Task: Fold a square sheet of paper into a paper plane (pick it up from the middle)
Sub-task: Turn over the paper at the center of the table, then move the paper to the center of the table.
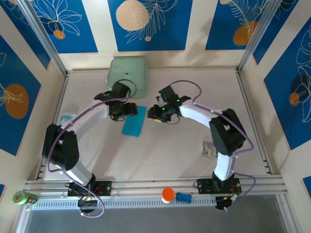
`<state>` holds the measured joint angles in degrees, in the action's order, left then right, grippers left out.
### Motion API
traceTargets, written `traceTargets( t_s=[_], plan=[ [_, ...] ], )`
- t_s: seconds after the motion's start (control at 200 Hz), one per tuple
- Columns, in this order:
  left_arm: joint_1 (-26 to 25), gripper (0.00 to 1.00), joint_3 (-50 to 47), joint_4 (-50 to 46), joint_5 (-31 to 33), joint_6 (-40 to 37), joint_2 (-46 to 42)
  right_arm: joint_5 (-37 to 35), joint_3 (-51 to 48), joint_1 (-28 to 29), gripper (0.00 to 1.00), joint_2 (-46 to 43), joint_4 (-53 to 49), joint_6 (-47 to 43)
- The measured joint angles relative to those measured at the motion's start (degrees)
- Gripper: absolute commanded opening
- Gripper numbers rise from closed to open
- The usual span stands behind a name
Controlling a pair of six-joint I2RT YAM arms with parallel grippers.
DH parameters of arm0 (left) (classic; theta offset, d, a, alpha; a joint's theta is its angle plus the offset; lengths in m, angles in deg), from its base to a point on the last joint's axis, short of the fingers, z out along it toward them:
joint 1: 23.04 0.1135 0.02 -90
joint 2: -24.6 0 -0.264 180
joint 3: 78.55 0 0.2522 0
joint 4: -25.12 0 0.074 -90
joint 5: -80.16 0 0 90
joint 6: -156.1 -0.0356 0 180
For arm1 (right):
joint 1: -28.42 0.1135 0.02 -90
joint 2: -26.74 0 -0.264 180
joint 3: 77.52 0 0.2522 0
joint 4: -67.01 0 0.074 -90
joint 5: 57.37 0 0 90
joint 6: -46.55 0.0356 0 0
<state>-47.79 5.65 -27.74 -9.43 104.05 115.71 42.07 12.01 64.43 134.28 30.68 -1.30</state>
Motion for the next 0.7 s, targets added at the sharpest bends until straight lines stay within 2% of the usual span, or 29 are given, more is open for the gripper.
traceTargets(
  t_s=[0.04, 0.065, 0.135, 0.39, 0.695],
  plan=[
    [1.8, 0.84, -1.9, 0.3, 0.0, 0.4, -1.2, 0.5, 2.3, 1.7, 0.42, 2.6, -0.7, -0.5],
    [2.8, 0.92, -3.0, 0.5, 0.0, 0.8, -1.9, 0.7, 3.7, 2.6, 0.42, 4.0, -1.2, -0.7],
    [5.1, 0.97, -5.7, 1.0, 0.0, 1.5, -3.7, 1.1, 7.4, 4.6, 0.41, 7.8, -2.6, -1.5],
    [9.3, 0.99, -10.0, 3.3, -1.1, 2.1, -7.9, 1.4, 18.8, 7.3, 0.38, 17.6, -8.0, -3.4],
    [9.7, 0.99, -10.2, 6.3, -4.9, 1.4, -7.0, 3.4, 18.8, 4.9, 0.37, 20.2, -10.5, -4.7]
  ],
)
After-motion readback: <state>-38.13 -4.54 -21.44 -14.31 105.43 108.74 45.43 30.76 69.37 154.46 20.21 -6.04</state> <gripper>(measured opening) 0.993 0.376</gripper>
